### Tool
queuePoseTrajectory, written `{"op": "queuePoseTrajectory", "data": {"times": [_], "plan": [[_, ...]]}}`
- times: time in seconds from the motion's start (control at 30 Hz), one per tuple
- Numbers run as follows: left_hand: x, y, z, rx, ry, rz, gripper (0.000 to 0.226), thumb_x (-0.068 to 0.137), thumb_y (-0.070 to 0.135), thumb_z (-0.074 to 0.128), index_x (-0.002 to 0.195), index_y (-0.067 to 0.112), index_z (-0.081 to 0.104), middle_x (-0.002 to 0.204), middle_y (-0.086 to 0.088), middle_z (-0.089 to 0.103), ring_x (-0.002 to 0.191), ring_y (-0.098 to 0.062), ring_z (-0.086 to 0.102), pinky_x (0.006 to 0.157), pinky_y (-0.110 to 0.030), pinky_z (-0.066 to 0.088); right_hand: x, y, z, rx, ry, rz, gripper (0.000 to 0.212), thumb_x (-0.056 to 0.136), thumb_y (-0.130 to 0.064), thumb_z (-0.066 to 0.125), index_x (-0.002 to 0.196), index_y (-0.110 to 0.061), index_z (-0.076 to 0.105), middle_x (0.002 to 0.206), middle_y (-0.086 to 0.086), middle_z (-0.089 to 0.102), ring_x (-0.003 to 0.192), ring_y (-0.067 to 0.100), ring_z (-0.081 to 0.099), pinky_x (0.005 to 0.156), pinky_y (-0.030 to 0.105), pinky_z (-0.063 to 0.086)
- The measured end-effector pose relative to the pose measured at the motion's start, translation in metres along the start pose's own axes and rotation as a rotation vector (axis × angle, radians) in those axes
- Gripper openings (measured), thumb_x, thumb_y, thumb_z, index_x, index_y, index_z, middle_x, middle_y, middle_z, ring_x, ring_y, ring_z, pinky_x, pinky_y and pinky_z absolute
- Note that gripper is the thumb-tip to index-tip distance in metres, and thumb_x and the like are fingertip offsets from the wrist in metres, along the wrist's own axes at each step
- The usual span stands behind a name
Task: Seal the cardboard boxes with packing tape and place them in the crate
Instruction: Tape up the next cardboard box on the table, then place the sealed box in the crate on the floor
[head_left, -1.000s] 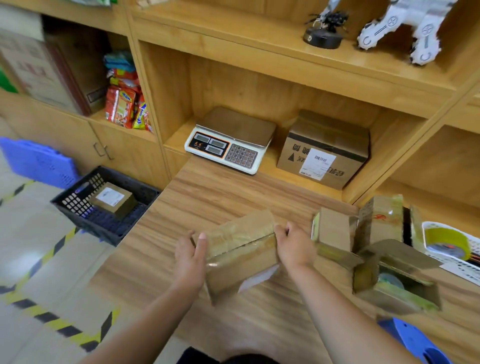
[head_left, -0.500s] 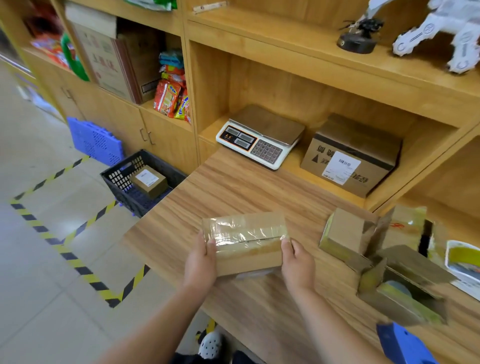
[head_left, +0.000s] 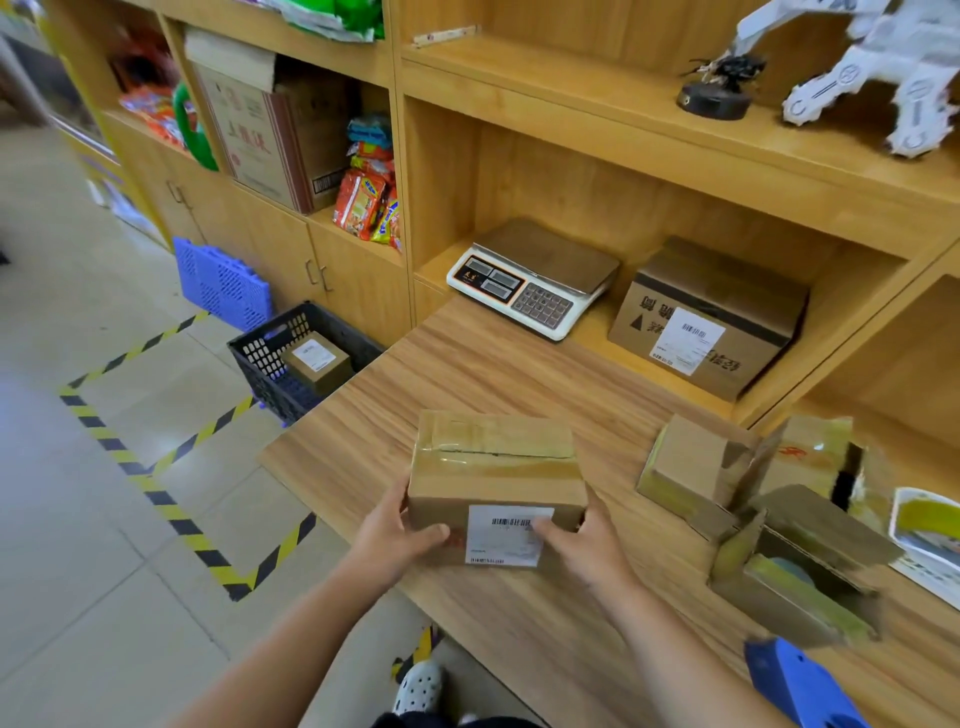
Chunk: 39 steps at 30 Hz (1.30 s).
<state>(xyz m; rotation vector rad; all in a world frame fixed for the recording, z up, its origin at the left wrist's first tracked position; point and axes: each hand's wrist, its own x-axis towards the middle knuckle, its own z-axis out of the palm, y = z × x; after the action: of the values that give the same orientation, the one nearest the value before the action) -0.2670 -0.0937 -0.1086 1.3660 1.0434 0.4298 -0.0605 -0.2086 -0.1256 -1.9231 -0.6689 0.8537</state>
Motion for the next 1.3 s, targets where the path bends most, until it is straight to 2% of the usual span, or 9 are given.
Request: {"op": "queuePoseTrajectory", "data": {"times": [0.2, 0.27, 0.43, 0.73, 0.83, 0.9, 1.0, 1.1, 1.3], "plan": [[-0.006, 0.011, 0.001, -0.169, 0.142, 0.029, 0.045, 0.092, 0.009, 0.058, 0.135, 0.017, 0.046, 0.112, 0.012, 0.063, 0.097, 0.002, 0.063, 0.071, -0.012, 0.052, 0.0, -0.009, -0.003, -0.009, -0.011, -0.074, 0.037, 0.085, -0.027, 0.068, 0.12, -0.025, 0.056, 0.115, 0.0, 0.057, 0.109, 0.013, 0.055, 0.092, 0.03, 0.046], [-0.006, 0.012, 0.0, -0.142, 0.177, 0.048, 0.048, 0.092, 0.01, 0.057, 0.137, 0.021, 0.044, 0.117, 0.011, 0.056, 0.098, 0.005, 0.059, 0.079, -0.013, 0.051, -0.001, -0.014, 0.001, 0.074, -0.051, -0.06, 0.033, 0.087, -0.025, 0.066, 0.117, -0.031, 0.053, 0.11, -0.009, 0.062, 0.1, -0.002, 0.06, 0.078, 0.013, 0.049], [0.002, 0.012, -0.022, -0.046, 0.241, 0.059, 0.045, 0.094, 0.02, 0.055, 0.135, 0.036, 0.044, 0.112, 0.013, 0.04, 0.111, -0.012, 0.049, 0.103, -0.043, 0.042, 0.008, -0.029, 0.021, 0.147, -0.104, -0.053, 0.041, 0.089, -0.026, 0.064, 0.125, -0.03, 0.047, 0.104, -0.018, 0.065, 0.09, -0.009, 0.062, 0.065, 0.006, 0.044], [0.028, 0.008, -0.126, -0.241, 0.474, 0.012, 0.028, 0.095, 0.018, 0.053, 0.119, 0.029, 0.044, 0.124, -0.007, 0.054, 0.094, -0.013, 0.063, 0.061, -0.021, 0.052, 0.039, -0.106, 0.122, 0.053, -0.253, -0.112, 0.059, 0.081, -0.005, 0.069, 0.132, -0.02, 0.043, 0.118, -0.002, 0.059, 0.104, 0.011, 0.058, 0.076, 0.017, 0.048], [0.04, -0.003, -0.186, -0.282, 0.53, -0.043, 0.038, 0.093, 0.017, 0.055, 0.124, 0.029, 0.037, 0.132, -0.008, 0.047, 0.104, -0.021, 0.06, 0.079, -0.037, 0.054, 0.049, -0.137, 0.184, 0.045, -0.307, -0.159, 0.044, 0.081, -0.005, 0.071, 0.115, -0.024, 0.05, 0.101, -0.012, 0.06, 0.088, -0.007, 0.058, 0.064, 0.005, 0.044], [0.048, -0.009, -0.233, -0.244, 0.566, -0.054, 0.039, 0.093, 0.018, 0.055, 0.122, 0.033, 0.035, 0.132, -0.006, 0.047, 0.101, -0.019, 0.059, 0.071, -0.031, 0.052, 0.058, -0.155, 0.231, 0.053, -0.322, -0.167, 0.039, 0.082, -0.002, 0.068, 0.11, -0.024, 0.052, 0.098, -0.012, 0.061, 0.082, -0.01, 0.058, 0.063, 0.004, 0.042], [0.063, -0.021, -0.31, -0.225, 0.604, -0.068, 0.043, 0.092, 0.018, 0.055, 0.124, 0.037, 0.032, 0.123, -0.003, 0.052, 0.099, -0.02, 0.06, 0.071, -0.031, 0.048, 0.071, -0.182, 0.308, 0.034, -0.337, -0.153, 0.045, 0.084, -0.008, 0.067, 0.125, -0.017, 0.051, 0.113, -0.004, 0.061, 0.101, 0.008, 0.057, 0.074, 0.017, 0.044], [0.076, -0.031, -0.381, -0.237, 0.637, -0.089, 0.05, 0.092, 0.015, 0.055, 0.131, 0.033, 0.03, 0.109, 0.005, 0.054, 0.092, -0.015, 0.061, 0.074, -0.035, 0.051, 0.084, -0.202, 0.384, -0.006, -0.351, -0.148, 0.052, 0.085, -0.012, 0.068, 0.131, -0.019, 0.045, 0.108, -0.01, 0.057, 0.089, -0.002, 0.053, 0.064, 0.009, 0.04], [0.109, -0.042, -0.49, -0.214, 0.692, -0.136, 0.04, 0.09, 0.009, 0.055, 0.114, 0.03, 0.033, 0.098, 0.016, 0.046, 0.077, -0.004, 0.059, 0.044, -0.011, 0.045, 0.107, -0.23, 0.497, -0.045, -0.368, -0.027, 0.053, 0.089, -0.014, 0.064, 0.136, -0.018, 0.041, 0.124, 0.001, 0.057, 0.107, 0.014, 0.053, 0.09, 0.032, 0.045]]}}
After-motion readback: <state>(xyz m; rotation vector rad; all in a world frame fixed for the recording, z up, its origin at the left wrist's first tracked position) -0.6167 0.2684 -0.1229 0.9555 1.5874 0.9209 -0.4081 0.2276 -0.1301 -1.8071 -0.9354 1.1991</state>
